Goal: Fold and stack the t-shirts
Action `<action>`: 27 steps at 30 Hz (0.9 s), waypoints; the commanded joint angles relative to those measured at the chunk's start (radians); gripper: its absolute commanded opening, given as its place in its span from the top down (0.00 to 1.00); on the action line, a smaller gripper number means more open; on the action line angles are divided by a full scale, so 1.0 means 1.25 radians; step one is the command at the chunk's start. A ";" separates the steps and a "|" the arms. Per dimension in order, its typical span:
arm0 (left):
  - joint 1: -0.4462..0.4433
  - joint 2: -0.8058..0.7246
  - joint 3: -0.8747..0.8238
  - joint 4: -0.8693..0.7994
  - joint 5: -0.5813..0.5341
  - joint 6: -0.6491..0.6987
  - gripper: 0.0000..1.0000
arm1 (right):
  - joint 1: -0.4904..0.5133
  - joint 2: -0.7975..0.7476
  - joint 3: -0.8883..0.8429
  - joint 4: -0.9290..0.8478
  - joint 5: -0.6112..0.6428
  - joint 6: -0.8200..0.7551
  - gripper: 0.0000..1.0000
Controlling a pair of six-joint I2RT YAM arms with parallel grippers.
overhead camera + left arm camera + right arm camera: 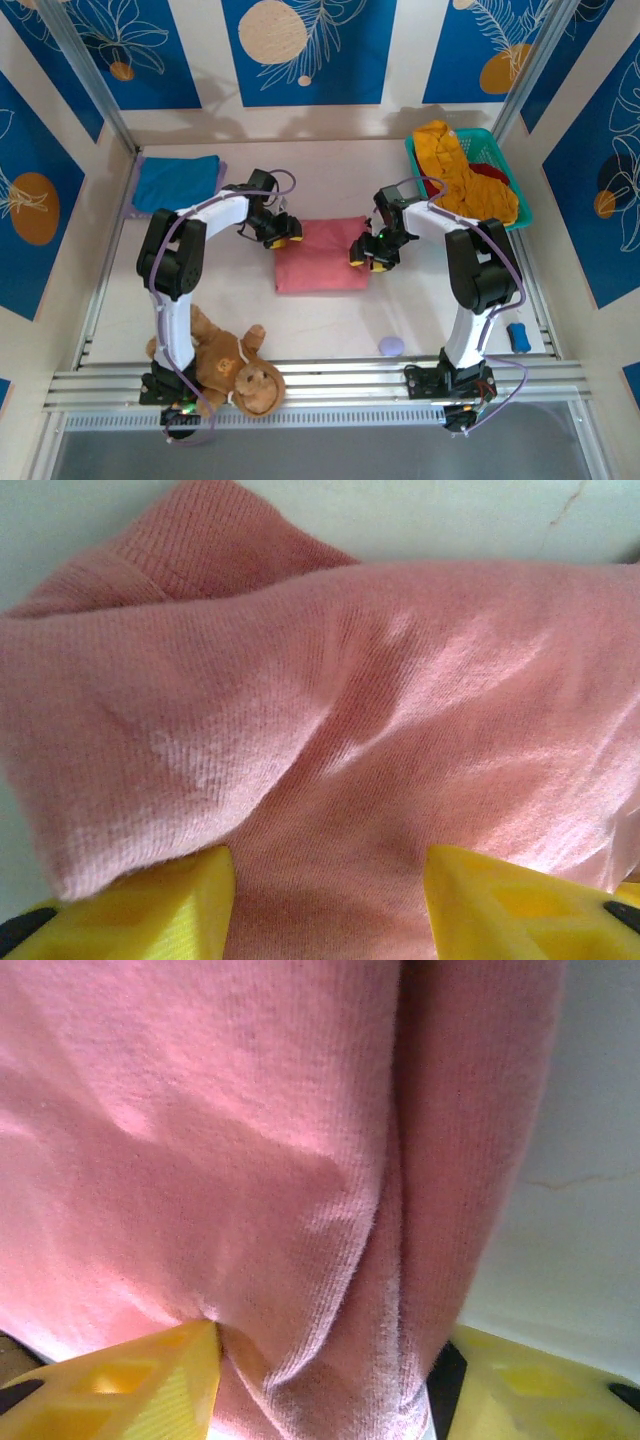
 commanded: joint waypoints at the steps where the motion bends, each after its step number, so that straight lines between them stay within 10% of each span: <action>1: 0.004 -0.020 -0.018 -0.014 -0.012 0.008 0.47 | 0.009 -0.032 0.018 -0.023 -0.041 0.000 0.47; 10: 0.004 -0.025 -0.030 -0.007 -0.012 0.005 0.46 | 0.005 -0.056 0.039 -0.056 -0.097 -0.001 0.72; 27: 0.004 -0.023 -0.033 -0.009 -0.011 0.009 0.46 | 0.027 0.027 0.114 -0.117 -0.073 -0.017 0.68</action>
